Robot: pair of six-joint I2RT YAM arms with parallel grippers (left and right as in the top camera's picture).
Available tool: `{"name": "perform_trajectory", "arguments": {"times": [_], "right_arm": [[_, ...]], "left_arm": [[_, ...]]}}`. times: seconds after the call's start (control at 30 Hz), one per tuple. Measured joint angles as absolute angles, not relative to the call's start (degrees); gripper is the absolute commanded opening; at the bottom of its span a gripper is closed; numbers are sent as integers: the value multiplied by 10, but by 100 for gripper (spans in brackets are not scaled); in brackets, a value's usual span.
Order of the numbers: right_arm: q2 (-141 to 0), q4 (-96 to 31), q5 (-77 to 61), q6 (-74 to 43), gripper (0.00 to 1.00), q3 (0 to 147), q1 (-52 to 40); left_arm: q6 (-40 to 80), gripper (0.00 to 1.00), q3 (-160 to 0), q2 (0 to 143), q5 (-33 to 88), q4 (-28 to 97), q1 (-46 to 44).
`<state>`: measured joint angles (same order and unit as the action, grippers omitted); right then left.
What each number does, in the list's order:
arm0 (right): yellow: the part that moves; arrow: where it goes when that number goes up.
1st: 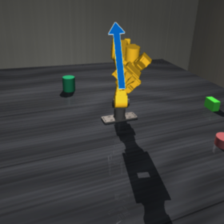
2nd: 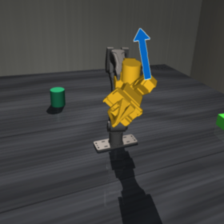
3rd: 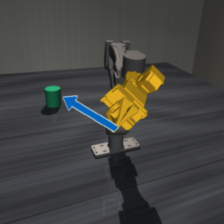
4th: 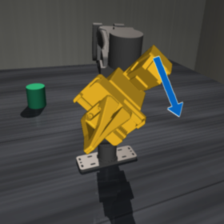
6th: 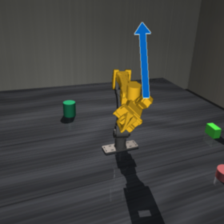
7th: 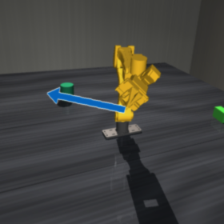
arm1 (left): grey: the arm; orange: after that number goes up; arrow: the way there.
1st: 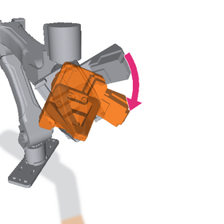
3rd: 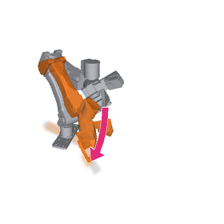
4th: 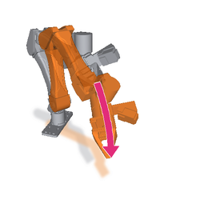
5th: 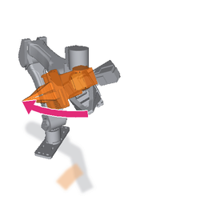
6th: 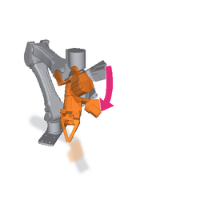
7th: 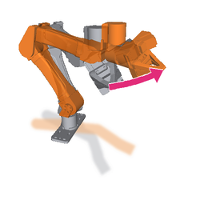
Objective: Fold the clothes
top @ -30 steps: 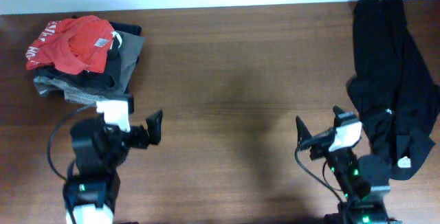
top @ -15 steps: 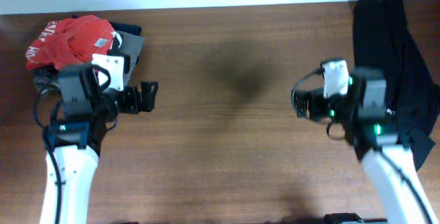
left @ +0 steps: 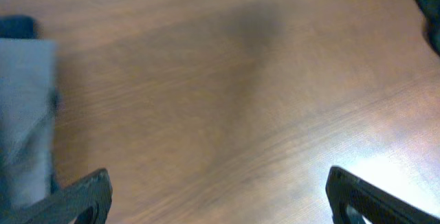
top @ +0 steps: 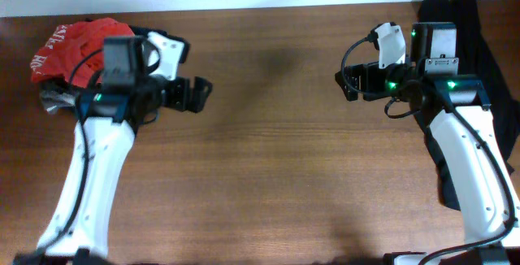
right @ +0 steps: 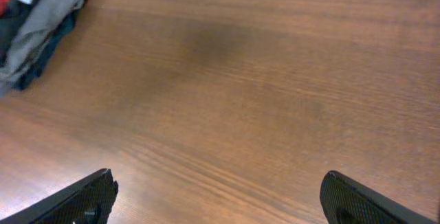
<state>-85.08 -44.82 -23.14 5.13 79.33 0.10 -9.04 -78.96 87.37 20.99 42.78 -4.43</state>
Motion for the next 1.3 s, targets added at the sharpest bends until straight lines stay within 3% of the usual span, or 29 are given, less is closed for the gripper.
{"name": "perform_trajectory", "arguments": {"times": [0.37,0.87,1.13,1.3], "right_arm": [[-858,-566,-243,32,99,822,56],[-933,-547,-148,-62,100,825,219],[-978,-559,-50,-193,98,825,321],[-1035,-554,-21,-236,88,822,371]], "left_arm": [[-95,99,-1013,1046,185,582,-111],[-95,99,-1021,1049,180,578,-128],[-95,99,-1021,1049,180,566,-128],[-95,99,-1021,1051,180,552,-128]]}}
